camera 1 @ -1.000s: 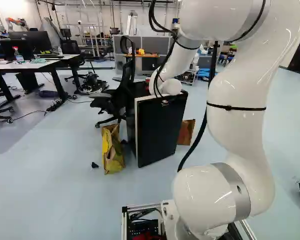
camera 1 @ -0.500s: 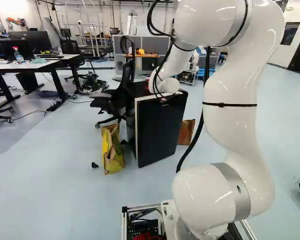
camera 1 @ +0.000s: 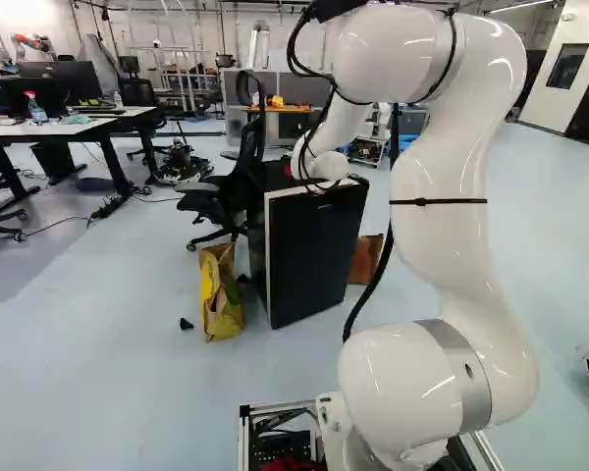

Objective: Grab a drink from the fridge

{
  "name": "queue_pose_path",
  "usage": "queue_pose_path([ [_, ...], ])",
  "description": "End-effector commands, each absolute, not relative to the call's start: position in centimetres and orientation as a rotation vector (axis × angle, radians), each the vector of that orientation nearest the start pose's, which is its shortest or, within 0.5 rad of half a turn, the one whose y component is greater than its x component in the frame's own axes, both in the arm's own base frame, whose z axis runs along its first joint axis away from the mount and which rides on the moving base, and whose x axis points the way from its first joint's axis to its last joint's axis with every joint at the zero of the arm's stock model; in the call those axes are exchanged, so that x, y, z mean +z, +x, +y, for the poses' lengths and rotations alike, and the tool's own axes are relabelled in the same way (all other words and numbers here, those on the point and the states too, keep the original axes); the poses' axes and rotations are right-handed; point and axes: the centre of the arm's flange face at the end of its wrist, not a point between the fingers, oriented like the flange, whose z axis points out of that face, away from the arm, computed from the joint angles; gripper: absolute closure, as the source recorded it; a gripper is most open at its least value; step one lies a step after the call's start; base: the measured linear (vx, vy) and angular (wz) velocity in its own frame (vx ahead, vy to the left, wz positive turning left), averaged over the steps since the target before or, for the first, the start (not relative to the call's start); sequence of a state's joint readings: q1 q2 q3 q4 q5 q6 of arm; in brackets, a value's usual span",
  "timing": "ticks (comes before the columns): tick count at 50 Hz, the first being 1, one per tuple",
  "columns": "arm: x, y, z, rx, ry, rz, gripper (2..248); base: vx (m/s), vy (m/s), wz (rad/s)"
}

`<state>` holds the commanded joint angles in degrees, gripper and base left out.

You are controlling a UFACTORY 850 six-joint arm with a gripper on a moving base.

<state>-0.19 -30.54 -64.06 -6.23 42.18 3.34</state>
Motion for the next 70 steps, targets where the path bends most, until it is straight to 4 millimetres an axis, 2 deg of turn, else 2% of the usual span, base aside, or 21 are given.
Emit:
queue_pose_path([
  [21, 40.0, 67.3, 0.4, -1.923, -2.43, -0.093, 3, 0.0, 0.0, 0.0],
  [43, 37.4, 70.2, 0.4, -1.915, -2.436, -0.094, 3, 0.0, 0.0, 0.0],
  [70, 37.4, 70.3, 1.7, -1.909, -2.425, -0.115, 3, 0.0, 0.0, 0.0],
])
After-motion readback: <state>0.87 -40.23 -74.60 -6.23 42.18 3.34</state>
